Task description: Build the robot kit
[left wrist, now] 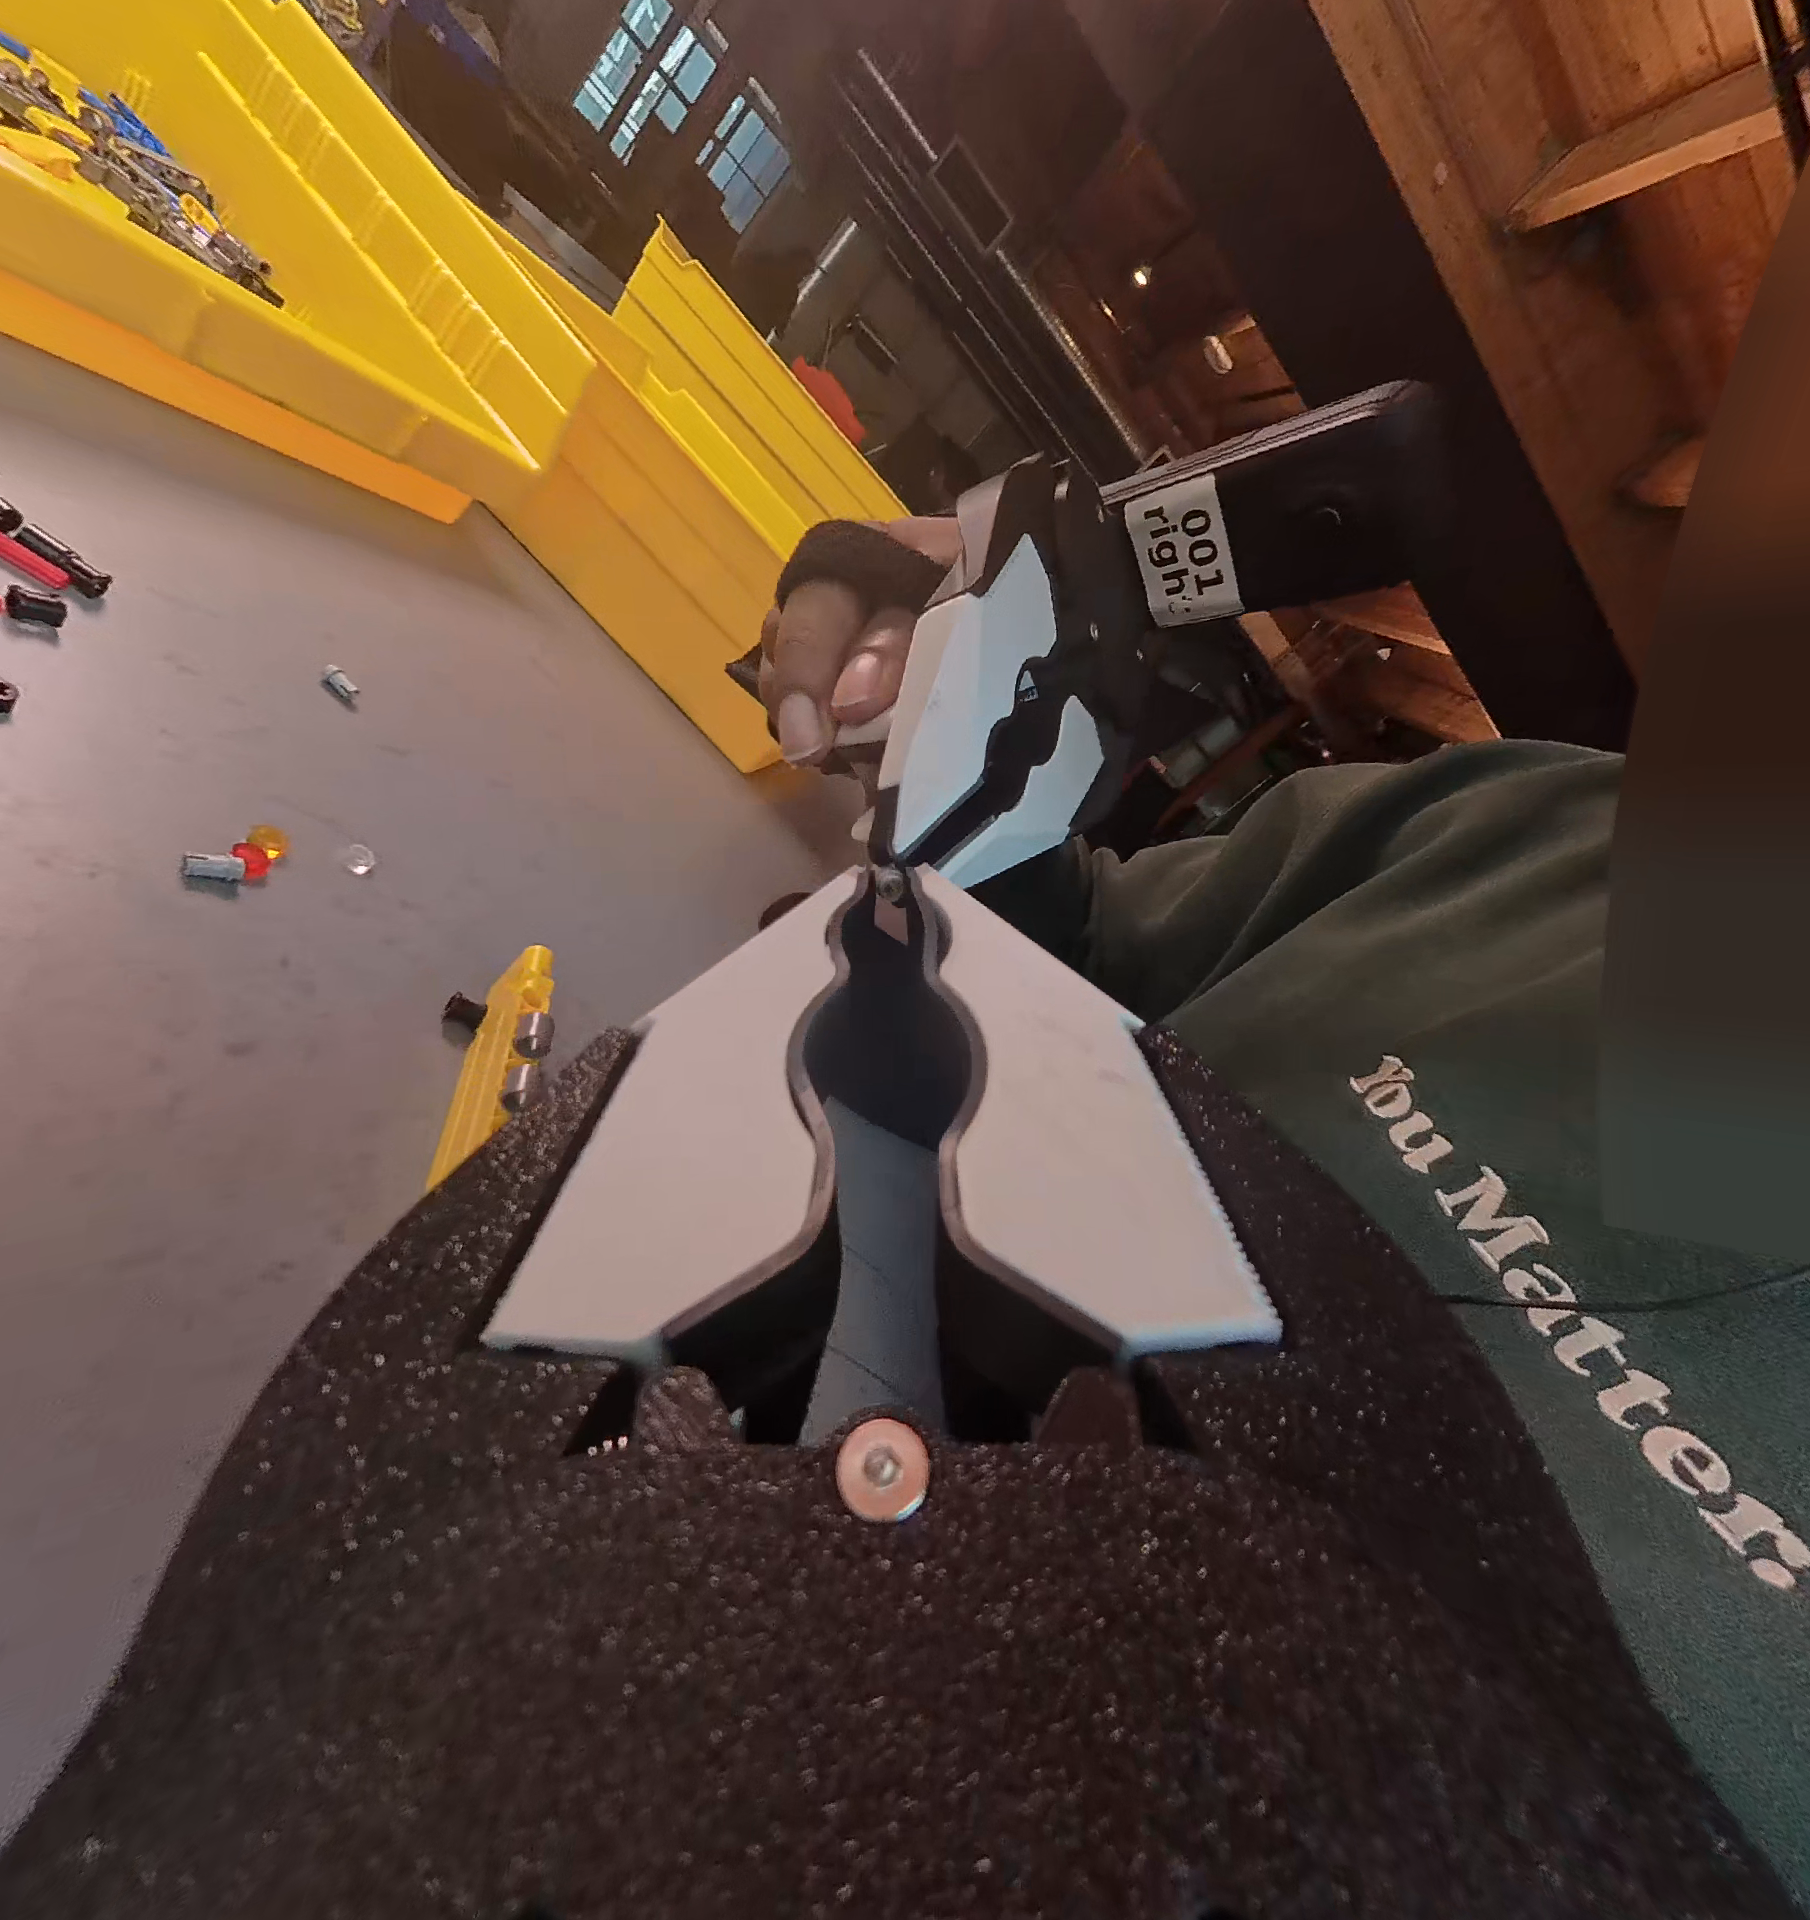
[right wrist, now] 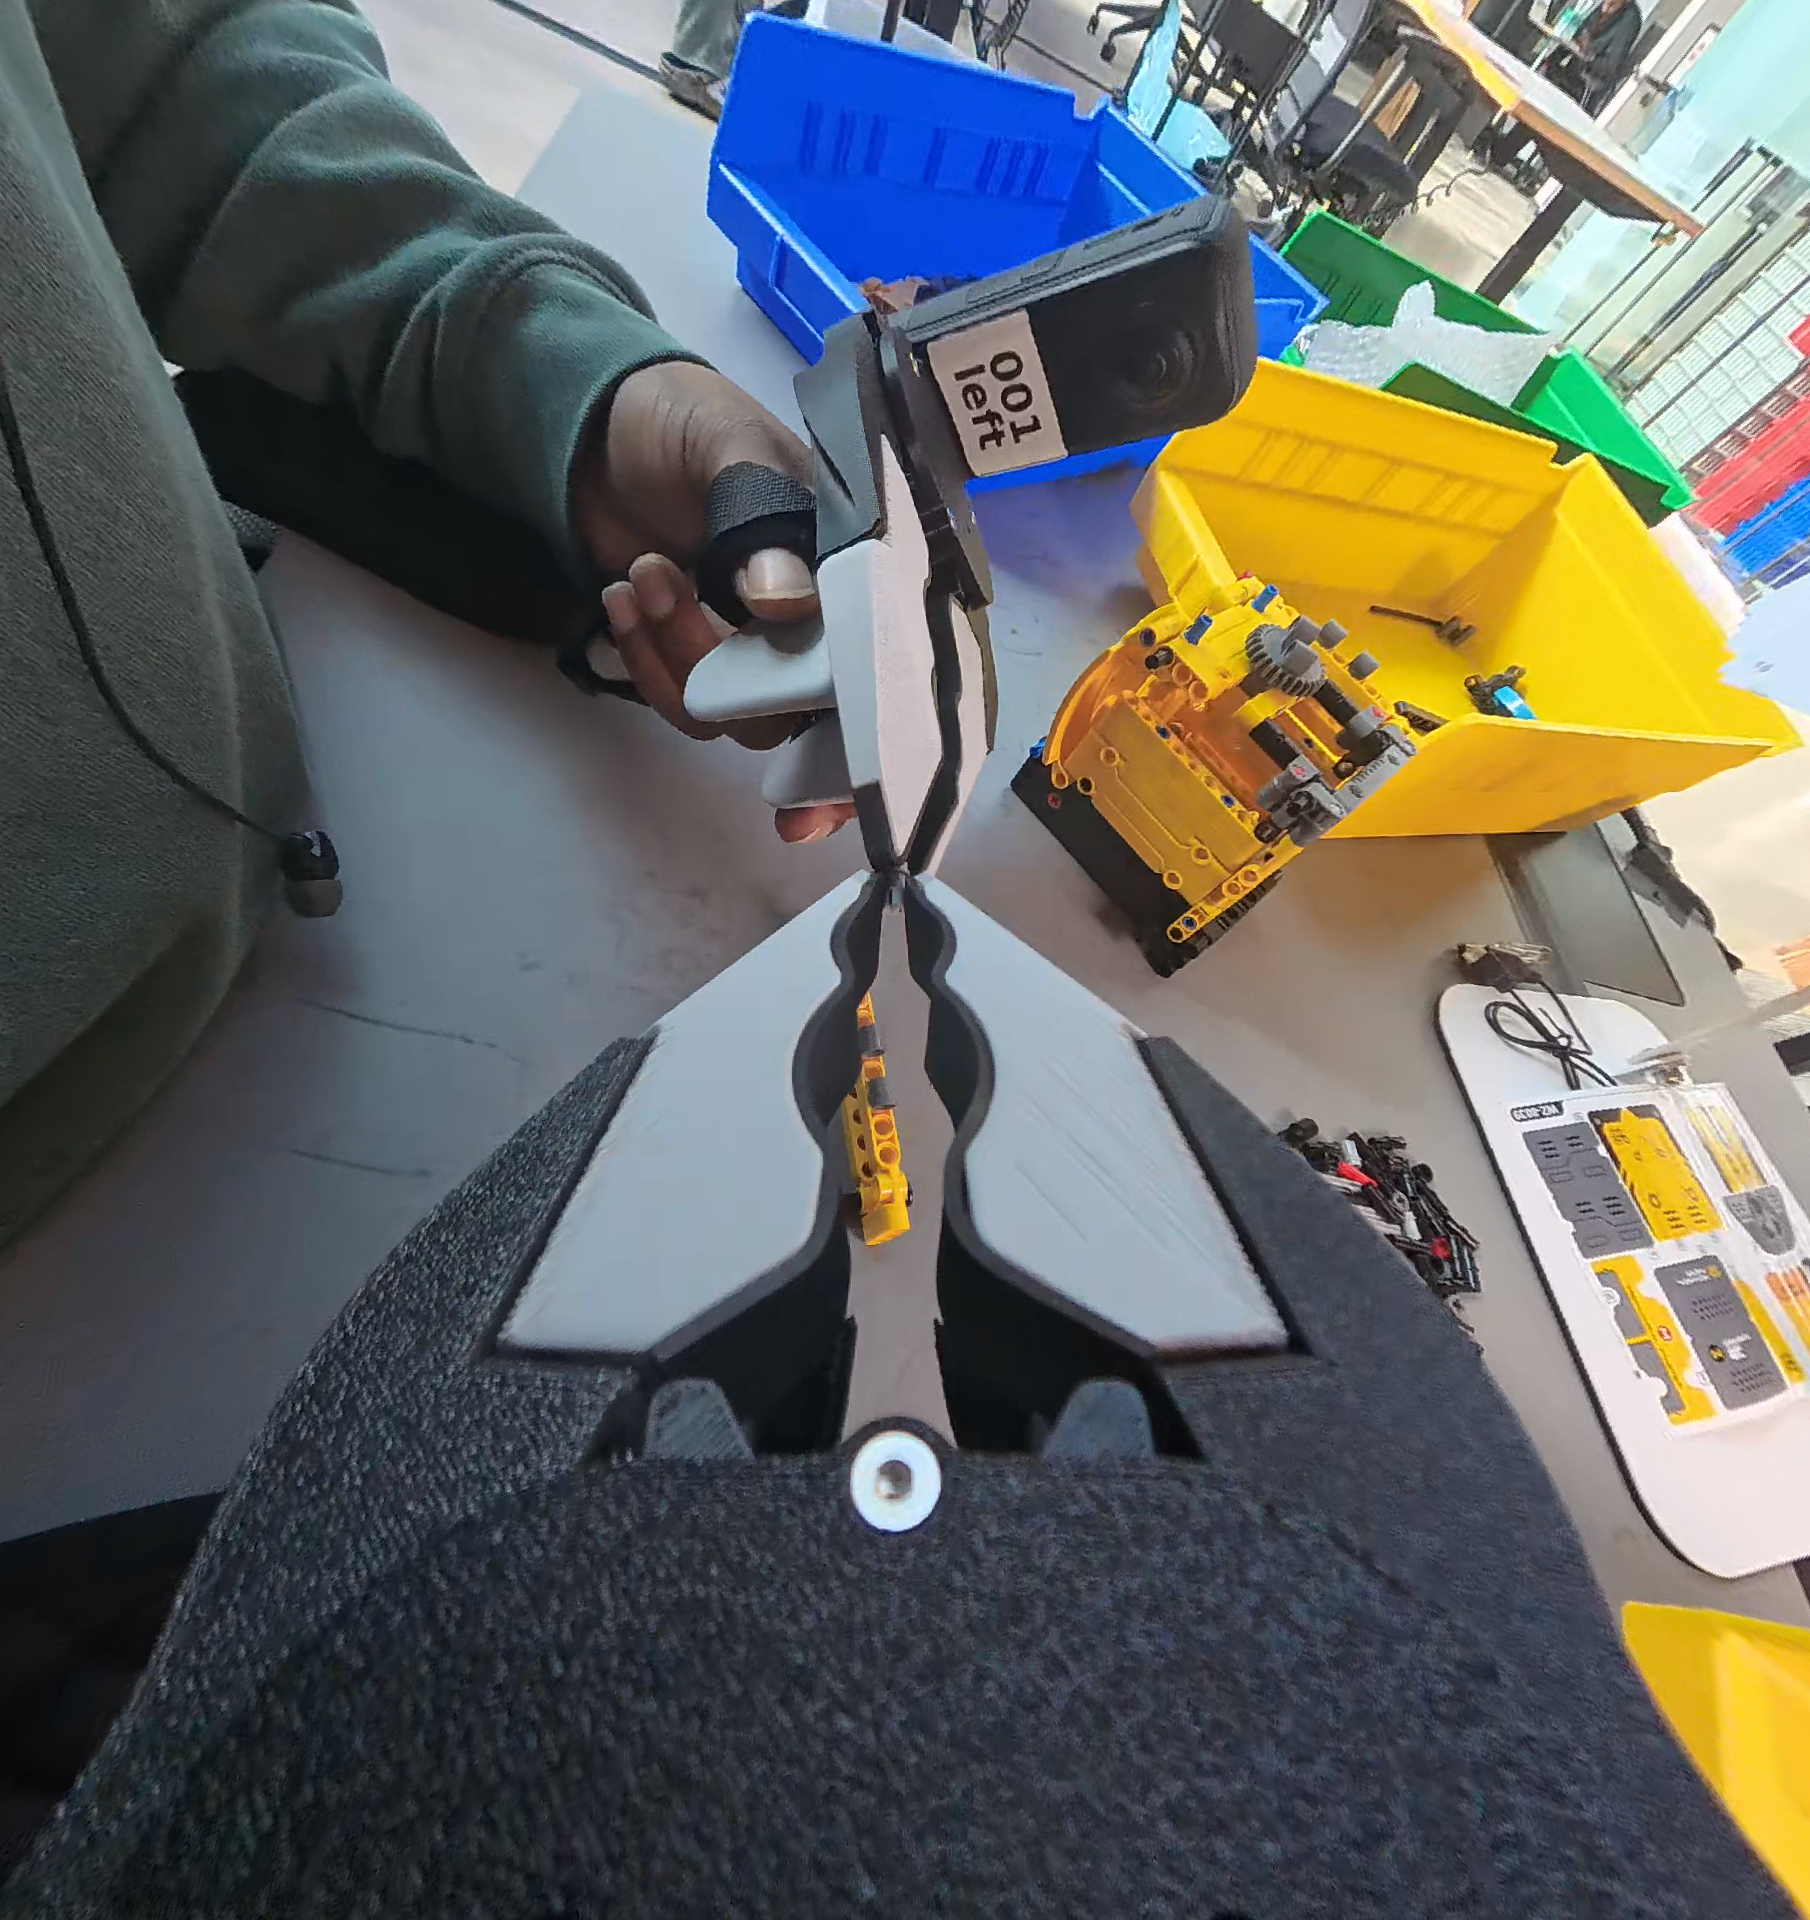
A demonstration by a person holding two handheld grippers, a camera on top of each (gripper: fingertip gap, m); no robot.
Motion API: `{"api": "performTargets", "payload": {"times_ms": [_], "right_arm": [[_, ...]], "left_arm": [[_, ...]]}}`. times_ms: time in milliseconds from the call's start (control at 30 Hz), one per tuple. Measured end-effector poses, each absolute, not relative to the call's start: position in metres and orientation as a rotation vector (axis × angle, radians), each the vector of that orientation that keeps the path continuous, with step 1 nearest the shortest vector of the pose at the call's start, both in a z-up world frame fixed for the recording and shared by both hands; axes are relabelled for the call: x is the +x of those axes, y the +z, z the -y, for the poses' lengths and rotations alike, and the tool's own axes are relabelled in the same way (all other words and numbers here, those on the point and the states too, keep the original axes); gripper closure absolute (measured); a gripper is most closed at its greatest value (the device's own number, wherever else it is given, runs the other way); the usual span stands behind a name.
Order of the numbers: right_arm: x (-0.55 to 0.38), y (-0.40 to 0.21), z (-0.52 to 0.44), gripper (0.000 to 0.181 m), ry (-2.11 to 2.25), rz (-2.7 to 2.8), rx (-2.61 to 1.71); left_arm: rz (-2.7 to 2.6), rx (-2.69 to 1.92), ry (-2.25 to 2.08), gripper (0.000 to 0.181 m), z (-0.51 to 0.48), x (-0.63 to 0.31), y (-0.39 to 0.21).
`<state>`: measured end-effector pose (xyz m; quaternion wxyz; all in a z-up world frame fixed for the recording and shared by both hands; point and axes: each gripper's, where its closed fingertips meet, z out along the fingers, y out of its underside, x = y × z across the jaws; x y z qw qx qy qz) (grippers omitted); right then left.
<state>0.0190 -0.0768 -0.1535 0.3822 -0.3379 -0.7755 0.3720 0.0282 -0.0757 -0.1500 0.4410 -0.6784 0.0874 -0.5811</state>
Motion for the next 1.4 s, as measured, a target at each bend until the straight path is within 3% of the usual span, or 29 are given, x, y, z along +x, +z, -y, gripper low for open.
{"api": "performTargets", "payload": {"times_ms": [700, 1267, 1400], "right_arm": [[0.024, -0.121, 0.092, 0.176, 1.115, 1.855, -0.757], [0.023, -0.127, 0.091, 0.177, 1.098, 1.908, -0.790], [0.016, -0.141, 0.064, 0.177, 0.946, 1.983, -0.938]], "left_arm": [[-0.120, -1.387, -1.915, 0.177, 0.091, 0.029, -0.116], [-0.103, -1.414, -1.907, 0.177, 0.088, 0.031, -0.122], [-0.066, -1.593, -1.595, 0.172, 0.066, 0.015, -0.145]]}}
